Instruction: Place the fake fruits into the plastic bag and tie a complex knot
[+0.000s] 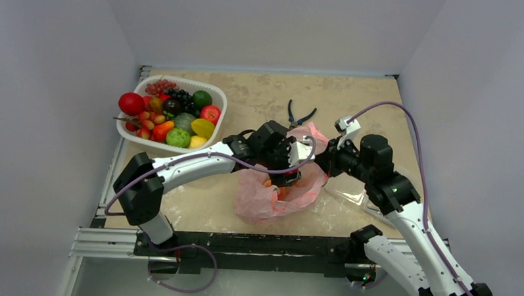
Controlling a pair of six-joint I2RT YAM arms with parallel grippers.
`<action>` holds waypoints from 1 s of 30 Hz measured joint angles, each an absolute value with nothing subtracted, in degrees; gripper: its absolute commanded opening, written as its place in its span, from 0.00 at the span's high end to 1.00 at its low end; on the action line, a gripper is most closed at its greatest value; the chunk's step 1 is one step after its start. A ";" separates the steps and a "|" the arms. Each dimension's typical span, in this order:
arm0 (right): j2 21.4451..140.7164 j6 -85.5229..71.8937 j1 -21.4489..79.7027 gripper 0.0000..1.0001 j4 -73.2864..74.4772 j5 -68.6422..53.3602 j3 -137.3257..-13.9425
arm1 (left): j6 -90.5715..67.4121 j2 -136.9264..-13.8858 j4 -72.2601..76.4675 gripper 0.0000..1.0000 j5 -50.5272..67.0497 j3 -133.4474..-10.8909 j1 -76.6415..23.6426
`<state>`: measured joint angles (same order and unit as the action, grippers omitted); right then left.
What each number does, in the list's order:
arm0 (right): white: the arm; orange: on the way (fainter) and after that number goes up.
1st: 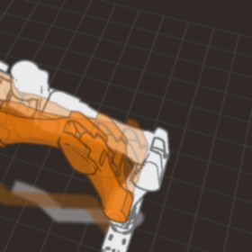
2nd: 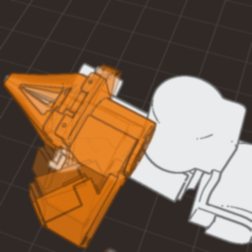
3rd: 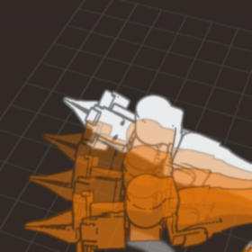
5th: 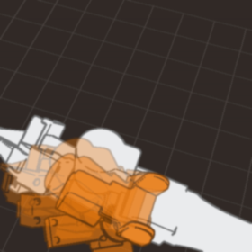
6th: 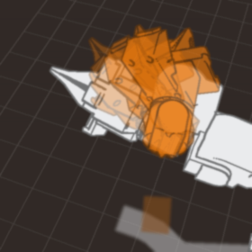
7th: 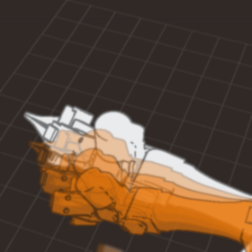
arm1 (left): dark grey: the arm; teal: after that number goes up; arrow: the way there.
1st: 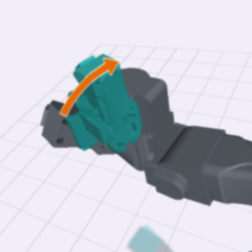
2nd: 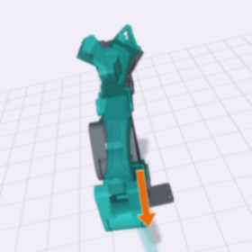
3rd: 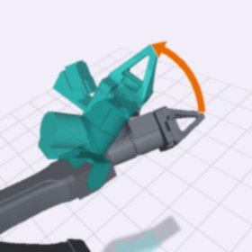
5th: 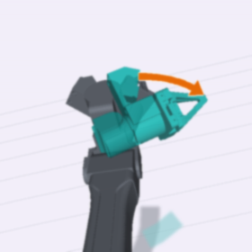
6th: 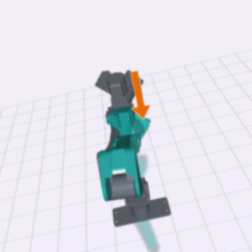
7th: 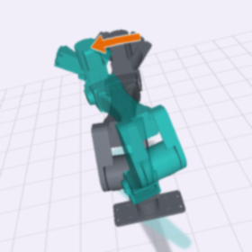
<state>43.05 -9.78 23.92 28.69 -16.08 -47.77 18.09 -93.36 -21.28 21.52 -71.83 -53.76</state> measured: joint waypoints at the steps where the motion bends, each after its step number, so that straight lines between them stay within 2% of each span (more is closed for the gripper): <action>1: 43.03 -9.78 23.92 1.00 28.69 -16.08 -47.77 | 18.26 -93.78 -20.97 0.10 20.82 -71.57 -53.91; 2: 42.98 -9.78 23.90 1.00 28.73 -16.08 -47.77 | 18.33 -93.86 -20.99 0.03 20.14 -71.42 -54.00; 3: 42.92 -9.78 23.86 1.00 28.71 -16.10 -47.77 | 18.61 -93.76 -20.97 0.00 19.81 -71.40 -54.02; 10: 40.99 -9.39 23.57 1.00 28.77 -16.51 -47.77 | 18.37 -85.49 -22.92 0.00 22.52 -72.05 -53.39; 18: 38.41 -8.71 23.57 1.00 28.27 -17.80 -47.77 | 24.60 -76.16 -30.35 0.12 29.89 -84.53 -47.62; 22: 38.17 -8.75 23.57 1.00 28.23 -18.28 -47.77 | 33.63 -78.67 -32.58 0.16 29.17 -90.67 -48.93; 30: 39.09 -8.78 23.57 1.00 28.14 -19.14 -47.77 | 44.97 -88.47 -32.62 0.24 22.37 -94.89 -54.59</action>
<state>39.09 -8.78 23.57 28.14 -19.14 -47.77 44.97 -88.47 -32.62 22.37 -94.89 -54.59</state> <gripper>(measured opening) 0.004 0.795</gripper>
